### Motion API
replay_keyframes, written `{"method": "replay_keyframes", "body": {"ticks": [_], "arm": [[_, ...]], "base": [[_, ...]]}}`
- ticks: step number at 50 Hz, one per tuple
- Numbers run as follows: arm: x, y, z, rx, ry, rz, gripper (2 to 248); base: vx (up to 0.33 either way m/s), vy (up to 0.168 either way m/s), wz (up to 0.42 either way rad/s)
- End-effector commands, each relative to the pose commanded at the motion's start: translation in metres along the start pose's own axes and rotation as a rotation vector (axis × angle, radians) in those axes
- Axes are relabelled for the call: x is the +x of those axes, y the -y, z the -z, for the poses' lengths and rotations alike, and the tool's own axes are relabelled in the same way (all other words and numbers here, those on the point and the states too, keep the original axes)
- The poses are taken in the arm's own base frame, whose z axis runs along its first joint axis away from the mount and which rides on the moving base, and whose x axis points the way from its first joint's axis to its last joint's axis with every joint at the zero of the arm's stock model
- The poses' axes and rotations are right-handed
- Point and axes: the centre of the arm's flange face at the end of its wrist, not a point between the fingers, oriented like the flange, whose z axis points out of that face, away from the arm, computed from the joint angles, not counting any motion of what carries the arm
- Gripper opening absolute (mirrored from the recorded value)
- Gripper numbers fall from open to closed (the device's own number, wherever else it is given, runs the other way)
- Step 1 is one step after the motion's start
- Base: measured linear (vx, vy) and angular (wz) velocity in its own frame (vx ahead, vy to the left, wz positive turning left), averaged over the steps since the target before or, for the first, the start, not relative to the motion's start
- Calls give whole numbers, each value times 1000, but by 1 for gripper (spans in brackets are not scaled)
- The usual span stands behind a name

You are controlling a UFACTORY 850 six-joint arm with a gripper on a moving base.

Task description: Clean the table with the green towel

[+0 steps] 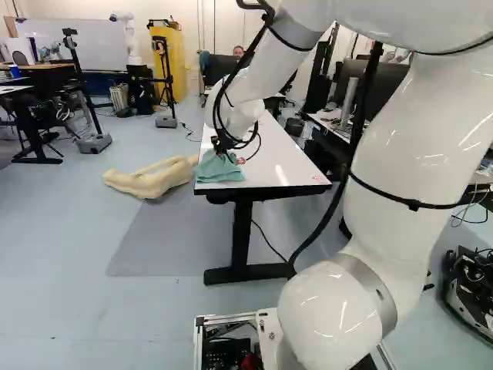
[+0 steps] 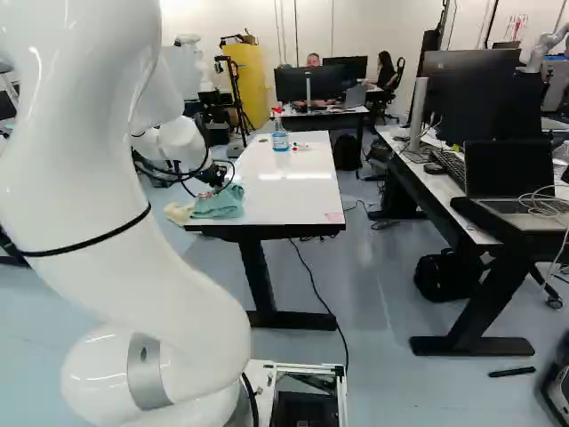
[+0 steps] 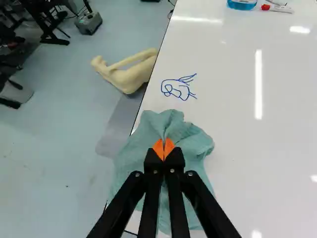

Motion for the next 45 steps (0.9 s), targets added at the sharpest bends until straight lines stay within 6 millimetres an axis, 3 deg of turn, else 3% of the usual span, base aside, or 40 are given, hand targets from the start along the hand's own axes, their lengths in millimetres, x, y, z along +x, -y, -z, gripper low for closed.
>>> {"method": "replay_keyframes", "body": {"ticks": [18, 45], "arm": [[32, -4, -1, -5, -49, -11, 21], [69, -10, -40, -15, -67, -22, 21]], "base": [[0, 0, 0], [0, 0, 0]]}}
